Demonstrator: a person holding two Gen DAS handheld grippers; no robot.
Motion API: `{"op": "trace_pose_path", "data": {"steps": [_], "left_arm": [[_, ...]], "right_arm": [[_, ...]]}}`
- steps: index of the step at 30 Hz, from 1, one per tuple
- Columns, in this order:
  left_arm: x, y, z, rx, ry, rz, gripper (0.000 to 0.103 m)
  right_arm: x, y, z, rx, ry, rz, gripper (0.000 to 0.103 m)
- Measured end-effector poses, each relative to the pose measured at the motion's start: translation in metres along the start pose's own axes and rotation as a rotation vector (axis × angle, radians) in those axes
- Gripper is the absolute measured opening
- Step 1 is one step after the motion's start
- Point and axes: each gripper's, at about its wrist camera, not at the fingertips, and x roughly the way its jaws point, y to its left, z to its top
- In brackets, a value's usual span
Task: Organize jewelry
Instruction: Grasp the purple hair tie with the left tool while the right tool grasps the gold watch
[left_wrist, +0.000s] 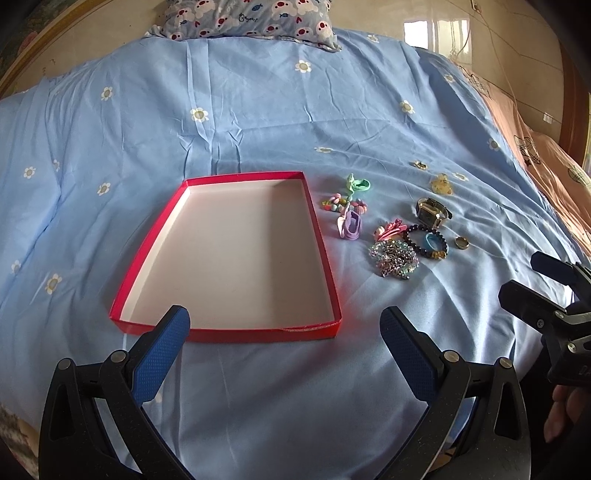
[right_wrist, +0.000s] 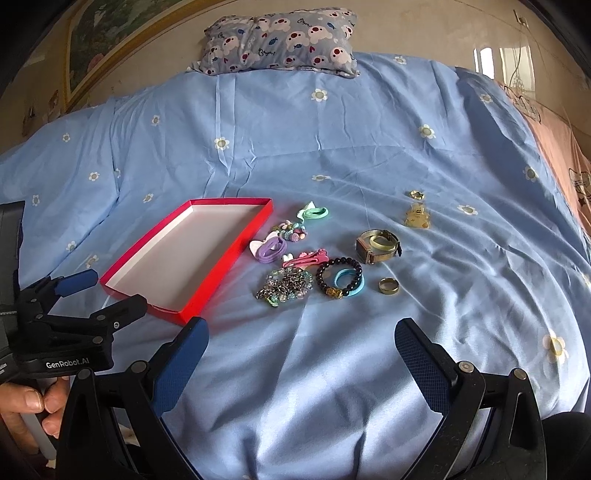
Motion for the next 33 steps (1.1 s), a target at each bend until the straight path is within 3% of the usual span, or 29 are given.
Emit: {"op": "trace_pose_path", "data": {"steps": [9,13,17,27,33], "left_arm": [[0.021,-0.002,0.019,0.020,0.027,-0.043,0.103],[0.032,-0.002,0.033,0.035,0.032,-0.065,0.098],[0.044,-0.006,0.051,0.069,0.032,-0.082,0.088],[0.088,-0.021,0.090,0.144,0.088,-0.147,0.076],[0.118,-0.036,0.108,0.197,0.125,-0.174,0.069]], "right_arm": [[0.013,-0.019,0.008,0.041,0.026,-0.006,0.100],[0.019,-0.029,0.015,0.069,0.032,0.000,0.100],[0.028,-0.044,0.023,0.100,0.047,-0.005,0.089],[0.061,-0.082,0.054,0.179,0.083,-0.035,0.054],[0.094,-0.102,0.070,0.208,0.129,-0.055,0.043]]}}
